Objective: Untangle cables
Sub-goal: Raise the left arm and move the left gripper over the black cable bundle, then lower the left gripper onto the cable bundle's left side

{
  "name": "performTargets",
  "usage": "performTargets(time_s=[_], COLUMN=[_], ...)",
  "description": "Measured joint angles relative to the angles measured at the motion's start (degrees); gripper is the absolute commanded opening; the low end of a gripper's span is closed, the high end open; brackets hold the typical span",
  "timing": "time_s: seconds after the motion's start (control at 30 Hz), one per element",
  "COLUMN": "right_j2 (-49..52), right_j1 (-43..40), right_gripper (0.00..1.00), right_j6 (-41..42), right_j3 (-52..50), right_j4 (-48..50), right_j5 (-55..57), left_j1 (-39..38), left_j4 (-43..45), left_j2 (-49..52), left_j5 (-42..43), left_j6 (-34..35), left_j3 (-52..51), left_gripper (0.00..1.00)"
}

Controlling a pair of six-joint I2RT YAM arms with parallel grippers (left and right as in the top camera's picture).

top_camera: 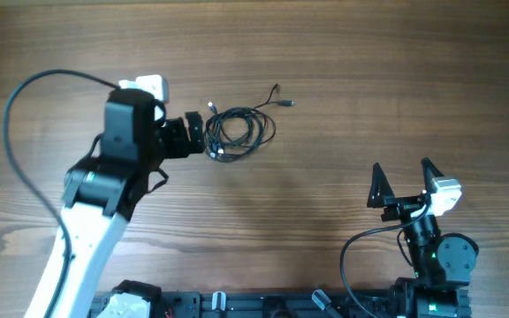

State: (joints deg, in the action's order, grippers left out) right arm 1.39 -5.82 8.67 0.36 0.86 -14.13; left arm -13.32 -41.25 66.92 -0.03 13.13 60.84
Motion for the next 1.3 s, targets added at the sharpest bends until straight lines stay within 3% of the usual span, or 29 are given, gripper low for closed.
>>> performTargets(time_s=[0.77,1.3], right_j2=[0.0,0.0], right_j1=[0.0,0.0], right_gripper=[1.00,1.00], right_j6=[0.0,0.0], right_j3=[0.0,0.0], right_j4=[0.0,0.0], right_j5=[0.0,0.0], left_j1=[0.0,0.0], left_j4=[0.1,1.2], left_j2=[16.8,17.3], left_j5=[4.1,4.1], left_j6=[0.0,0.0], left_j3=[0.0,0.0], left_gripper=[1.00,1.00])
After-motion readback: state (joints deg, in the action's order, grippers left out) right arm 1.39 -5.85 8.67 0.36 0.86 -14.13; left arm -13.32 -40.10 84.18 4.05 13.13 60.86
